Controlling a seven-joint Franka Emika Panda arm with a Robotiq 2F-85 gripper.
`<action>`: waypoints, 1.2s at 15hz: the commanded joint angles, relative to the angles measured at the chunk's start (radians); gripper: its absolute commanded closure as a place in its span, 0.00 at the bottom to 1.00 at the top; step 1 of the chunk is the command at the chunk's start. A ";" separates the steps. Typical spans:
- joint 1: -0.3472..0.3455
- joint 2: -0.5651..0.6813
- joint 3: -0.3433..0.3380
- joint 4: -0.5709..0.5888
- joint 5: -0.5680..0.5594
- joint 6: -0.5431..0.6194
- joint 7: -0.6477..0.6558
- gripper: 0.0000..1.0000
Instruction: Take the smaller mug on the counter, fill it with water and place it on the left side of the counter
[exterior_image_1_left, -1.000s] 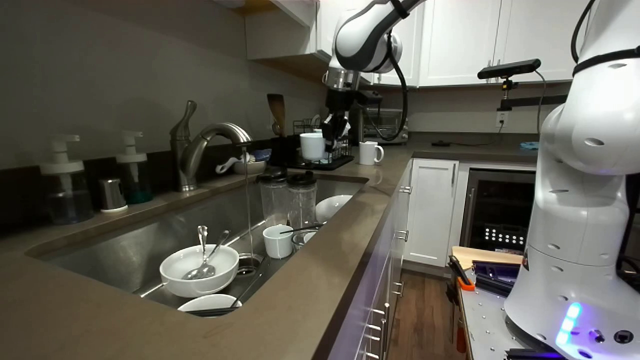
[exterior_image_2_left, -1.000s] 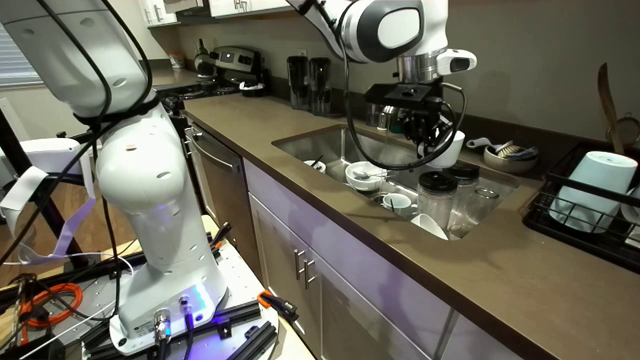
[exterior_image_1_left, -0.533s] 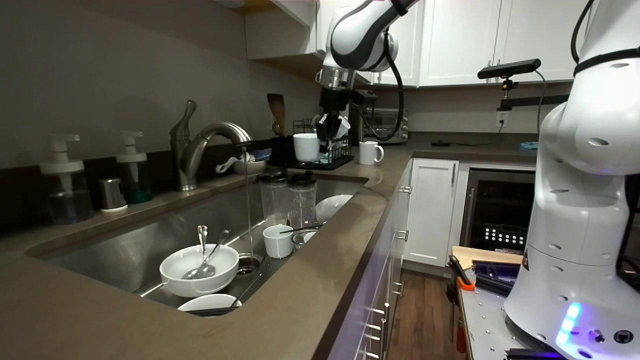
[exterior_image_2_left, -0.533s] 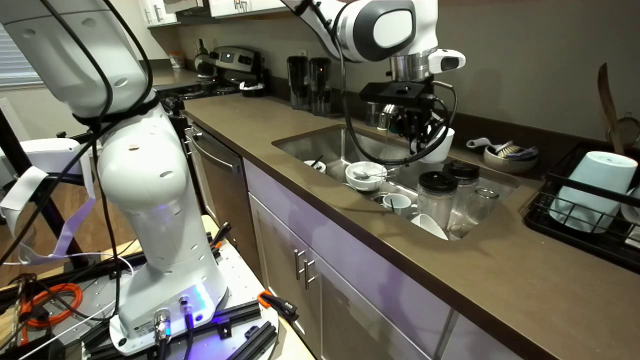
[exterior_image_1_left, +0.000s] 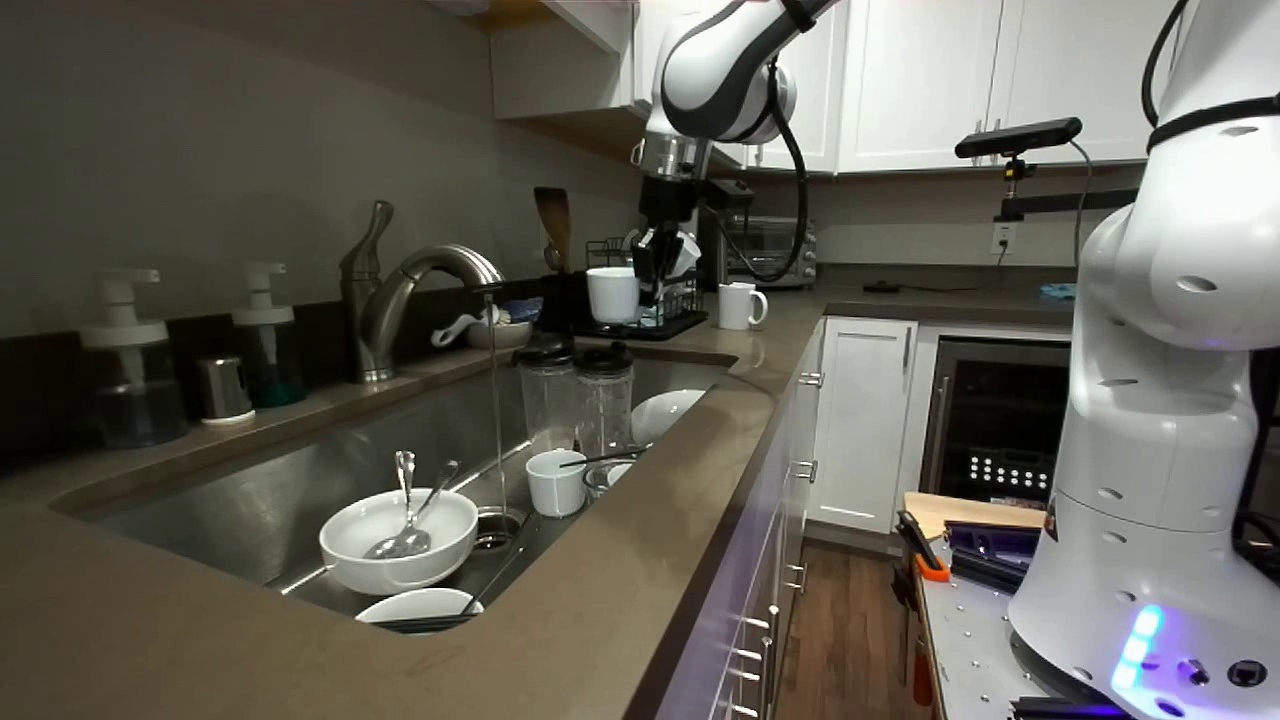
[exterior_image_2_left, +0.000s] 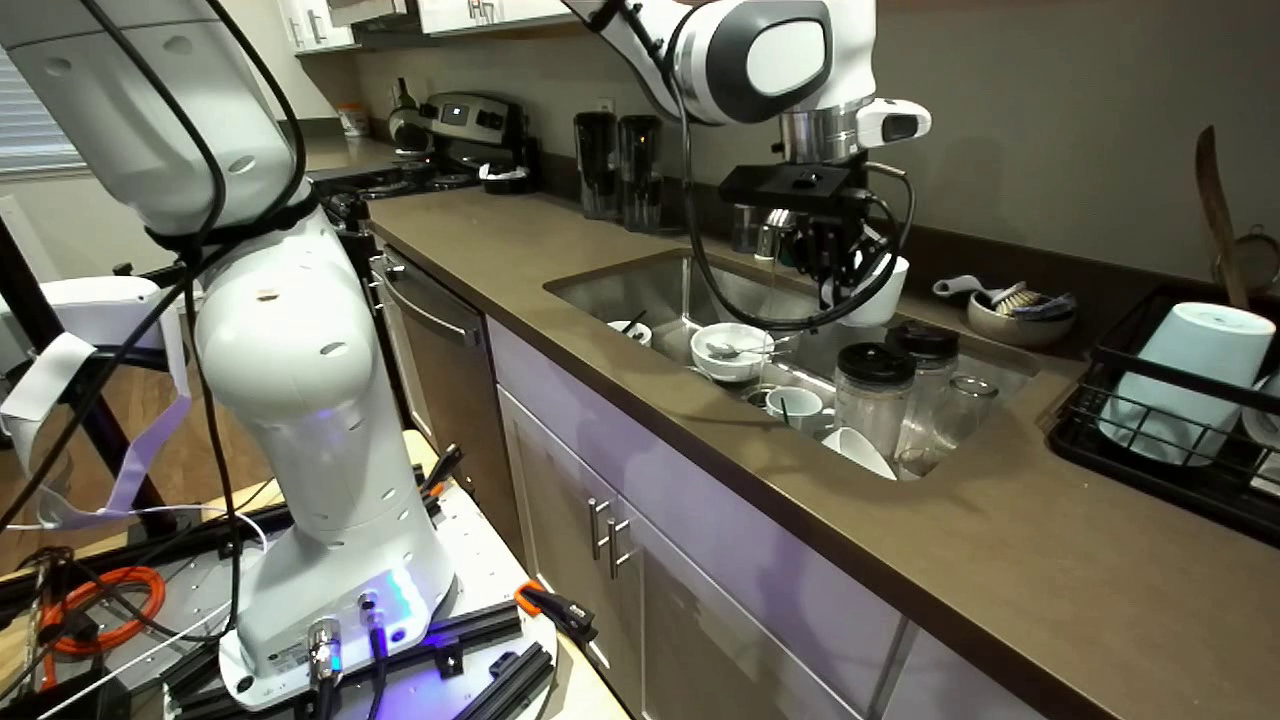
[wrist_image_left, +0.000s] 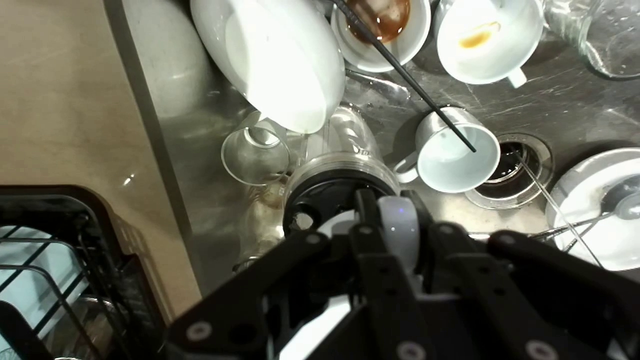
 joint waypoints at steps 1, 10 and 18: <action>0.005 0.009 0.011 0.004 0.009 -0.003 -0.012 0.96; 0.064 0.041 0.055 0.017 0.040 0.000 -0.059 0.96; 0.107 0.067 0.074 0.033 0.104 -0.001 -0.153 0.96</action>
